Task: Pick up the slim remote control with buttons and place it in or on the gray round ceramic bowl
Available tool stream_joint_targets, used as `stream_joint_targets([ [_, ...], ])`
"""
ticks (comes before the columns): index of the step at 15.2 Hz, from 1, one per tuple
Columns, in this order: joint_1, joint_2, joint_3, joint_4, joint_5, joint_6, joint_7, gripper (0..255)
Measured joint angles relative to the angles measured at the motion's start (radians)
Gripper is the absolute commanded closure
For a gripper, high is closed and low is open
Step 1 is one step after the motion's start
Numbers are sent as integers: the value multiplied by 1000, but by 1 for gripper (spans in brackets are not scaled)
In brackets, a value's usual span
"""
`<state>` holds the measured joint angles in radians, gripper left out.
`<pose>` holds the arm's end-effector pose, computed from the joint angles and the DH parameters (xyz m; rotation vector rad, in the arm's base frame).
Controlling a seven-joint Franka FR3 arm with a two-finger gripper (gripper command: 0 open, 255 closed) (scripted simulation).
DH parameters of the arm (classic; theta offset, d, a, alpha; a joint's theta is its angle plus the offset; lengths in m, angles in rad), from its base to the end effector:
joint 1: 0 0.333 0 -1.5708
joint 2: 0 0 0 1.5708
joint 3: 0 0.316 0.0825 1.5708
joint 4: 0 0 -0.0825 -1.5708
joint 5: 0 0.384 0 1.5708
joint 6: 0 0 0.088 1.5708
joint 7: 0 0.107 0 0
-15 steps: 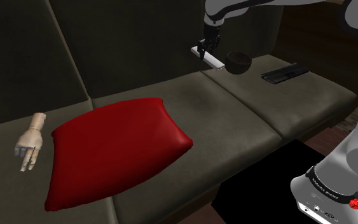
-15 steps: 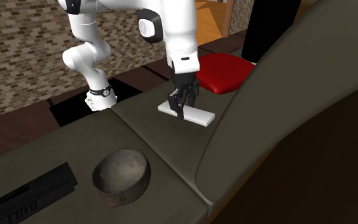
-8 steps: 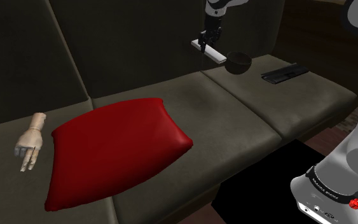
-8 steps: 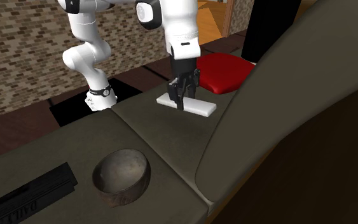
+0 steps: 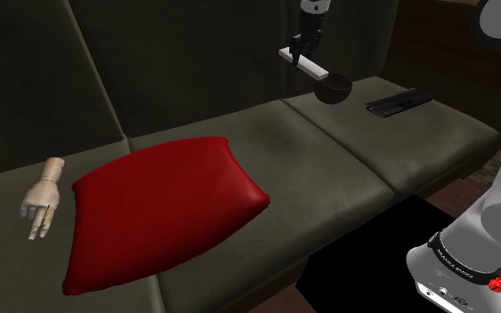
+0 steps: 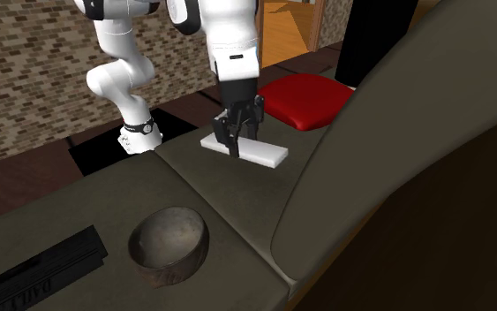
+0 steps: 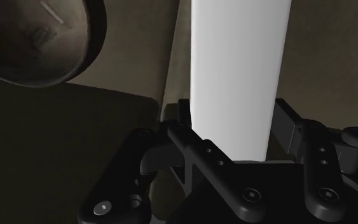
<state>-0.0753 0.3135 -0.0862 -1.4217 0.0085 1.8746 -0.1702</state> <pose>0.6627 -0.0991 0.5336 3.0935 0.0198 0.2102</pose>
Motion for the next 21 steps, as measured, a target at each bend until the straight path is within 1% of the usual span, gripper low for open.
stream_joint_targets([
  [3, -49, 24, -19, 39, 18, -15, -69, 255],
  [5, -72, 24, -29, 38, 26, -15, -102, 255],
  [7, -108, 43, -42, 65, 39, -22, -152, 255],
  [8, -123, 67, -46, 102, 46, -37, -171, 255],
  [11, -173, 100, -60, 153, 65, -56, -234, 255],
  [13, -210, 134, -69, 207, 79, -77, -277, 255],
  [15, -247, 193, -75, 299, 95, -112, -313, 255],
  [17, -262, 199, -78, 293, 100, -101, -332, 255],
  [21, -261, 186, -79, 220, 100, -42, -340, 255],
])
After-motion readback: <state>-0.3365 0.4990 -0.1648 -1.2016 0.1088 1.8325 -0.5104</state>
